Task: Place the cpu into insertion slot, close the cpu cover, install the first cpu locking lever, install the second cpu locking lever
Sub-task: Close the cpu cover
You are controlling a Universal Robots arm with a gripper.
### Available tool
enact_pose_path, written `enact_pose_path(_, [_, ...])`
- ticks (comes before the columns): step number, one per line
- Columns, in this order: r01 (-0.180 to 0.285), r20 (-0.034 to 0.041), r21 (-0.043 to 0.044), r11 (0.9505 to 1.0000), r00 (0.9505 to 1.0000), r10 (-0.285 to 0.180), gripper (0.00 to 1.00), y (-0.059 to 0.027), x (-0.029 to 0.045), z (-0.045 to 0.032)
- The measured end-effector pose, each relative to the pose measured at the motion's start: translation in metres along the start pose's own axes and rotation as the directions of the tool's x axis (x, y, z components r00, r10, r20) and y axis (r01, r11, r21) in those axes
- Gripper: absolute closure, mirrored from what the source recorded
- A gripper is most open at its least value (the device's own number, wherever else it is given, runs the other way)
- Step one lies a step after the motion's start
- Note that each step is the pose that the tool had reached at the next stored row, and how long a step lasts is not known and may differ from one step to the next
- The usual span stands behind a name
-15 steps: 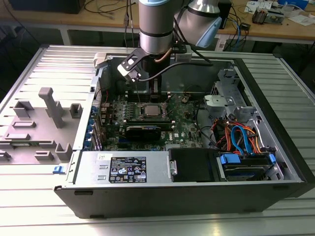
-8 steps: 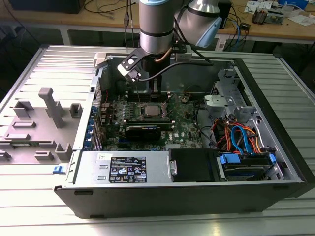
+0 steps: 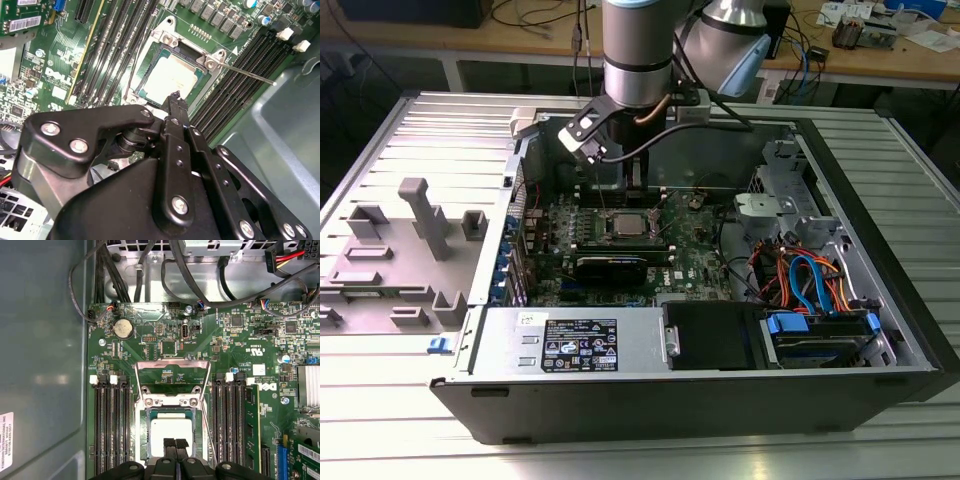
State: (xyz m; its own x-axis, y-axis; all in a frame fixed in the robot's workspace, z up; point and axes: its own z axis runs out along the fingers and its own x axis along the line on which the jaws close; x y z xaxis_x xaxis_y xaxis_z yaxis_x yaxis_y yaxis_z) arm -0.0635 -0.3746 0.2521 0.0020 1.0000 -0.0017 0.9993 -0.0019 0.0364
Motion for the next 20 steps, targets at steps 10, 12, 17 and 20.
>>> enact_pose_path(10, [0.0,-0.0001,-0.0002,1.0,1.0,0.0,0.89,0.0005,0.0,-0.0133])
enact_pose_path(12, [0.0,0.0001,-0.0002,1.0,1.0,0.0,0.89,0.0005,0.0,-0.0134])
enact_pose_path(17, [0.0,0.0004,0.0,1.0,1.0,0.0,0.89,0.0022,-0.0001,-0.0136])
enact_pose_path(20, [0.0,0.0002,0.0,1.0,1.0,0.0,0.89,0.0045,0.0,-0.0134])
